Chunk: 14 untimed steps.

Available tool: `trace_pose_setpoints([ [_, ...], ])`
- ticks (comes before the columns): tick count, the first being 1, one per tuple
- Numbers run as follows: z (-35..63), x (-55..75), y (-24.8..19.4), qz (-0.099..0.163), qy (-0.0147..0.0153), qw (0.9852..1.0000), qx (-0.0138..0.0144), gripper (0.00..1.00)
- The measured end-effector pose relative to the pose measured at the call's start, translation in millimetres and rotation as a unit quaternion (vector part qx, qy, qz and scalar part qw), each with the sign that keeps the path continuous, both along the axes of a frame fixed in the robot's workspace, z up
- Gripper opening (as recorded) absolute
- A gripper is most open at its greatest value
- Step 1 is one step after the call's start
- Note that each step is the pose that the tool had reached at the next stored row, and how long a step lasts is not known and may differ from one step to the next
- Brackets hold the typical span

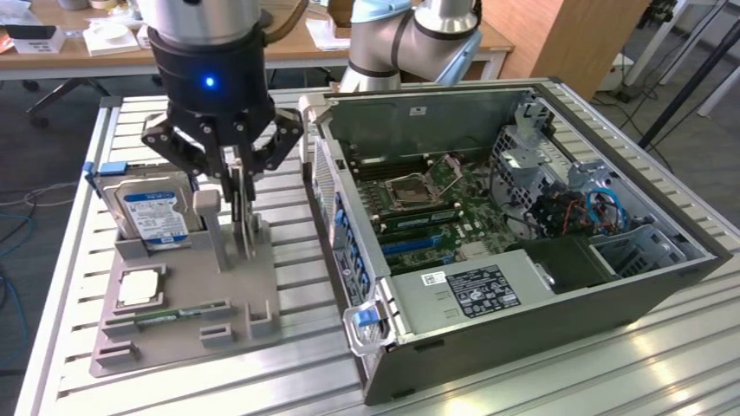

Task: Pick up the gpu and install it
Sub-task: 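Pick up the gpu and move the gpu toward the slot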

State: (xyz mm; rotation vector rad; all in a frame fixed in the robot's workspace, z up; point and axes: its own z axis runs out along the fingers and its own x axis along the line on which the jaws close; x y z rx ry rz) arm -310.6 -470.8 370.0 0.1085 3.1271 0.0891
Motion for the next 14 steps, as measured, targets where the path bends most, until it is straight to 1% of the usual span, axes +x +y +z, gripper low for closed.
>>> trace_pose_setpoints([
  [8,33.5,0.1,0.0,0.000,-0.0001,1.0000,0.0006,0.26],
  [14,54.4,0.1,0.0,0.000,-0.0001,1.0000,0.0011,0.26],
])
